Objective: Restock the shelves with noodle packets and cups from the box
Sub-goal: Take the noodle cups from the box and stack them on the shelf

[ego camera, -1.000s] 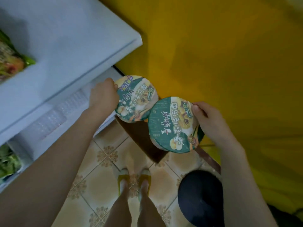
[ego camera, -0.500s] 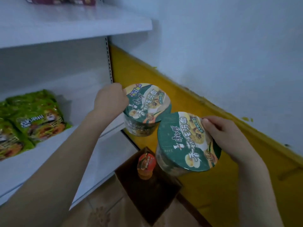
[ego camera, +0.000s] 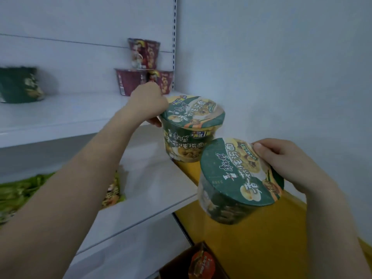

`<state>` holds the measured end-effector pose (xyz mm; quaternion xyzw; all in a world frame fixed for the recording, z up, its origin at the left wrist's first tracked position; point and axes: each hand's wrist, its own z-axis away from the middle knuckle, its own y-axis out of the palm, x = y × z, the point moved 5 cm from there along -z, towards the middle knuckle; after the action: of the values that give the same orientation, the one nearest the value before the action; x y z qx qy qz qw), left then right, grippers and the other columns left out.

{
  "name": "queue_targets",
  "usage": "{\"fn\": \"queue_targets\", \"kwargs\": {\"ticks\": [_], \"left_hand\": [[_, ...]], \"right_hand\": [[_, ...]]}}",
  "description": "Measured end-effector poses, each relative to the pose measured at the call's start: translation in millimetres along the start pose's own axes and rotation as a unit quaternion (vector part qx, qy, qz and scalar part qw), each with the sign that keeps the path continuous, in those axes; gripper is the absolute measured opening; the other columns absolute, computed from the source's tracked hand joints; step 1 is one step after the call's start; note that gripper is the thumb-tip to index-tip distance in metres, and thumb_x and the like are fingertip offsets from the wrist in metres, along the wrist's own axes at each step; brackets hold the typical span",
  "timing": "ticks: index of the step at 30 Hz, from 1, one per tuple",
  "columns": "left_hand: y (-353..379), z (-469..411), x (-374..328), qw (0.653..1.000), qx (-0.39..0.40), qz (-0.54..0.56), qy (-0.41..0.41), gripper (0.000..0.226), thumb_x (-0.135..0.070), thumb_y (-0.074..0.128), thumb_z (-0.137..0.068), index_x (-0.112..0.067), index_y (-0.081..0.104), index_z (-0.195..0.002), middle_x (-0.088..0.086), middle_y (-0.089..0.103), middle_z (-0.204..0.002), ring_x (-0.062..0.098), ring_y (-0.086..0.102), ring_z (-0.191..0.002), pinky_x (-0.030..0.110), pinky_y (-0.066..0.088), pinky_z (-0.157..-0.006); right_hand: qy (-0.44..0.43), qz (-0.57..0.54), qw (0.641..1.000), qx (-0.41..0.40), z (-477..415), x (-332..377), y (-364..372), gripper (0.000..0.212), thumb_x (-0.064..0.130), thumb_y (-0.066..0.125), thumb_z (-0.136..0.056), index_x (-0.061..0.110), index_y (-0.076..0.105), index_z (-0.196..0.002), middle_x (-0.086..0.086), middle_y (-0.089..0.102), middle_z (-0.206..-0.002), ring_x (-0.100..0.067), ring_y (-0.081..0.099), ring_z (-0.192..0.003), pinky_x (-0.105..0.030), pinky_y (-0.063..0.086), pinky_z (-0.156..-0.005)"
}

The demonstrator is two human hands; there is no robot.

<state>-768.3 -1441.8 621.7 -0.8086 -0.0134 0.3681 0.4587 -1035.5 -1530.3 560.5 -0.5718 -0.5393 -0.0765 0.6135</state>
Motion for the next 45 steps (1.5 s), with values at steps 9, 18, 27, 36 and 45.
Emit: {"fn": "queue_targets", "kwargs": {"ticks": [9, 18, 27, 36, 45], "left_hand": [[-126, -1, 35, 0.995, -0.083, 0.021, -0.056, 0.020, -0.001, 0.040, -0.083, 0.008, 0.058, -0.085, 0.023, 0.064, -0.070, 0.024, 0.067, -0.048, 0.024, 0.051, -0.040], [-258, -10, 104, 0.978, -0.176, 0.006, -0.113, 0.013, 0.003, 0.043, -0.084, 0.005, 0.053, -0.076, 0.019, 0.061, -0.066, 0.019, 0.062, -0.037, 0.021, 0.050, -0.036], [-360, -44, 154, 0.965, -0.235, -0.014, -0.116, 0.019, 0.004, 0.043, -0.085, 0.002, 0.052, -0.069, 0.013, 0.063, -0.057, 0.014, 0.060, -0.033, 0.014, 0.040, -0.029], [-388, -88, 199, 0.966, -0.229, -0.013, -0.121, 0.019, 0.005, 0.041, -0.086, 0.001, 0.052, -0.071, 0.009, 0.065, -0.050, 0.015, 0.061, -0.035, 0.016, 0.043, -0.030], [-389, -139, 233, 0.963, -0.223, -0.024, -0.147, 0.022, 0.004, 0.043, -0.088, 0.000, 0.053, -0.069, 0.000, 0.060, -0.039, 0.012, 0.059, -0.033, 0.014, 0.042, -0.030]], "right_hand": [[-0.088, -0.026, 0.993, 0.077, -52, 100, 43, 0.024, 0.028, 0.047, -0.095, 0.019, 0.066, -0.084, -0.001, 0.069, -0.082, -0.016, 0.064, -0.073, -0.027, 0.046, -0.061], [-0.154, -0.028, 0.978, 0.134, -113, 213, 127, 0.025, 0.033, 0.047, -0.095, 0.018, 0.064, -0.087, -0.003, 0.068, -0.085, -0.017, 0.065, -0.075, -0.027, 0.048, -0.059], [-0.160, -0.022, 0.974, 0.157, -178, 307, 210, 0.029, 0.024, 0.047, -0.096, 0.001, 0.064, -0.094, -0.010, 0.061, -0.076, -0.009, 0.056, -0.049, -0.019, 0.040, -0.040], [-0.094, -0.009, 0.981, 0.167, -253, 328, 289, 0.026, 0.019, 0.048, -0.095, -0.001, 0.064, -0.095, -0.019, 0.062, -0.082, -0.028, 0.061, -0.062, -0.026, 0.054, -0.046], [-0.054, -0.011, 0.981, 0.184, -326, 328, 342, 0.025, 0.011, 0.044, -0.096, -0.008, 0.059, -0.097, -0.017, 0.057, -0.072, -0.028, 0.059, -0.056, -0.029, 0.053, -0.037]]}}
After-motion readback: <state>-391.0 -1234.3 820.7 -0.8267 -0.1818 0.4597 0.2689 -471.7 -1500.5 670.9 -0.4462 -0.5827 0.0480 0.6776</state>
